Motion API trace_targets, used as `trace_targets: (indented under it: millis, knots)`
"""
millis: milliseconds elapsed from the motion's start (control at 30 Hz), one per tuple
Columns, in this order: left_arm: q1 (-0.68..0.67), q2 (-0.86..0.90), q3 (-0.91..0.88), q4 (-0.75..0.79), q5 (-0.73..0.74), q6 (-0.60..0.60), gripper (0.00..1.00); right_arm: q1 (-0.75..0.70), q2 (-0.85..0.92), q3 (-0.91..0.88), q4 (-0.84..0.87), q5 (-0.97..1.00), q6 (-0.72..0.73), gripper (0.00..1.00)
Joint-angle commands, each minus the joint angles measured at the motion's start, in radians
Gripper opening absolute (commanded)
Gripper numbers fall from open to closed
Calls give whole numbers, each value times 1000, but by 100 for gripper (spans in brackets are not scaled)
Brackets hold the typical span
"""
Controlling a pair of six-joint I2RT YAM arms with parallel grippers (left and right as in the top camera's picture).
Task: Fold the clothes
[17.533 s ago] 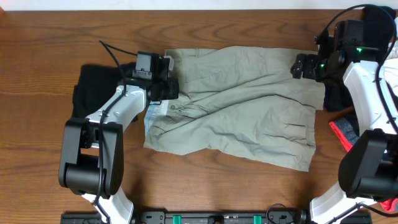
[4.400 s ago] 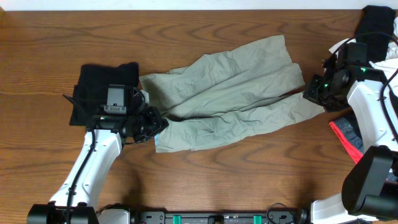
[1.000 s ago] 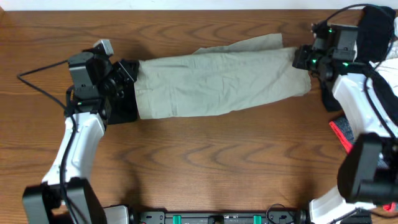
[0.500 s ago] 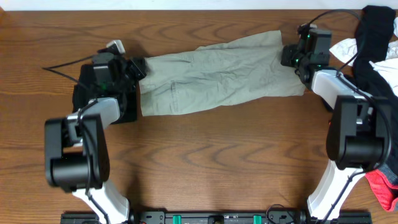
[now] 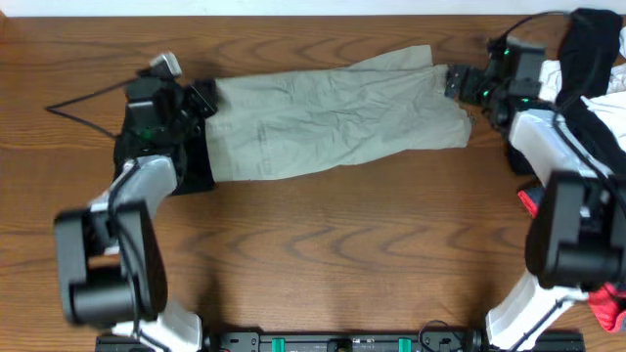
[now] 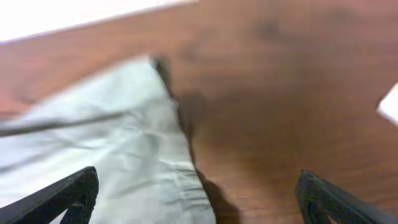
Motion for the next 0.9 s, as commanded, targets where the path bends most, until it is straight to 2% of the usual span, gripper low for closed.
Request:
trace_targets:
  millis: [0,100,167,300,500,533,633,700,767,867]
  knots:
    - [6,-116,37,-21,14,18,7,11,-95,18,-22,-143,-71,94]
    - [6,-172,37,-63,9,91,12,26,-105,18,-46,-268,-107,67]
    - [6,-179,37,-82,9,109,13,39,-102,18,-74,-287,-107,54]
    - [5,-167,37,-161,1,148,13,62,-101,17,-119,-274,-108,52]
    - [0,-145,37,-241,-10,152,12,85,-101,17,-130,-272,-126,57]
    - [-6,-145,37,-254,2,153,13,90,-101,17,-132,-280,-126,55]
    - [-41,-145,37,-306,29,159,13,112,-100,17,-138,-285,-132,35]
    - [-79,-143,37,-344,28,215,13,125,-91,17,-140,-257,-132,23]
    - [-115,-129,36,-364,21,254,13,137,-69,17,-139,-224,-121,18]
    - [-161,-90,36,-382,-30,254,13,146,-16,17,-132,-223,-121,18]
